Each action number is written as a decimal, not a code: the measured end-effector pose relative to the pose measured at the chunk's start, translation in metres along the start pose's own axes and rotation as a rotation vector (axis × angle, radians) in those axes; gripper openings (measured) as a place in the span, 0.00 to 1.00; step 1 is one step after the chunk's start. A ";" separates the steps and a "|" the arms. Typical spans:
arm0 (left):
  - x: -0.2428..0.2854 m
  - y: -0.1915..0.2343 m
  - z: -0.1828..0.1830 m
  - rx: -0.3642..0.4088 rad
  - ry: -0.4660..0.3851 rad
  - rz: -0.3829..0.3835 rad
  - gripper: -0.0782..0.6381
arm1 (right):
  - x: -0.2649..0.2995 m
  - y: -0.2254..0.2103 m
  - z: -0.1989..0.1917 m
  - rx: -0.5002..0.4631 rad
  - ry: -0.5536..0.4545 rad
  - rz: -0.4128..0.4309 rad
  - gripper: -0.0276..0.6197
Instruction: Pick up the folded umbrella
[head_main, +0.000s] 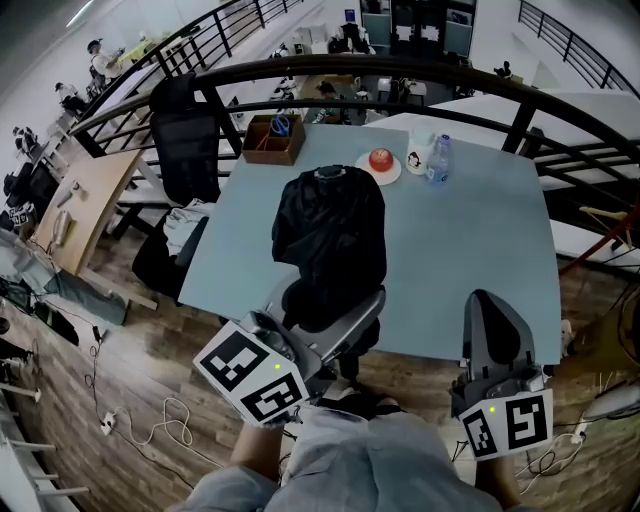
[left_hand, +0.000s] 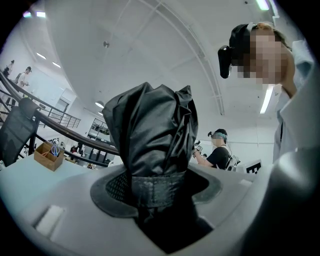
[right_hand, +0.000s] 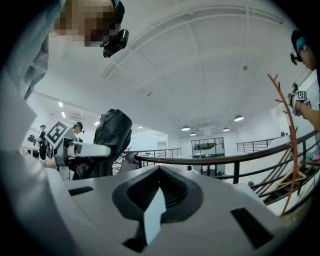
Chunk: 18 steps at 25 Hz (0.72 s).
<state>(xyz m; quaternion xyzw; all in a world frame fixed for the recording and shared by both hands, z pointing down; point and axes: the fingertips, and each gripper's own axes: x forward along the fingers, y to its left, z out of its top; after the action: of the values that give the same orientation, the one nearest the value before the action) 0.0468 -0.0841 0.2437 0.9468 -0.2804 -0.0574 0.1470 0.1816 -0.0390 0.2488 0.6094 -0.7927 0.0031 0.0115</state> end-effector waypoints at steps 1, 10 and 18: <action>-0.001 0.001 0.001 -0.002 0.000 0.001 0.49 | 0.001 0.001 0.000 -0.002 0.002 0.002 0.04; 0.001 0.007 -0.002 -0.027 0.005 0.003 0.49 | 0.004 0.003 -0.003 -0.008 0.013 0.010 0.04; -0.001 0.012 -0.002 -0.049 -0.001 0.003 0.49 | 0.007 0.007 -0.006 -0.011 0.025 0.023 0.04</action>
<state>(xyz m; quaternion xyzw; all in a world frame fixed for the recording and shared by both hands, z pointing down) 0.0408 -0.0925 0.2496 0.9425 -0.2803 -0.0644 0.1701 0.1728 -0.0439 0.2554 0.6001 -0.7995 0.0065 0.0245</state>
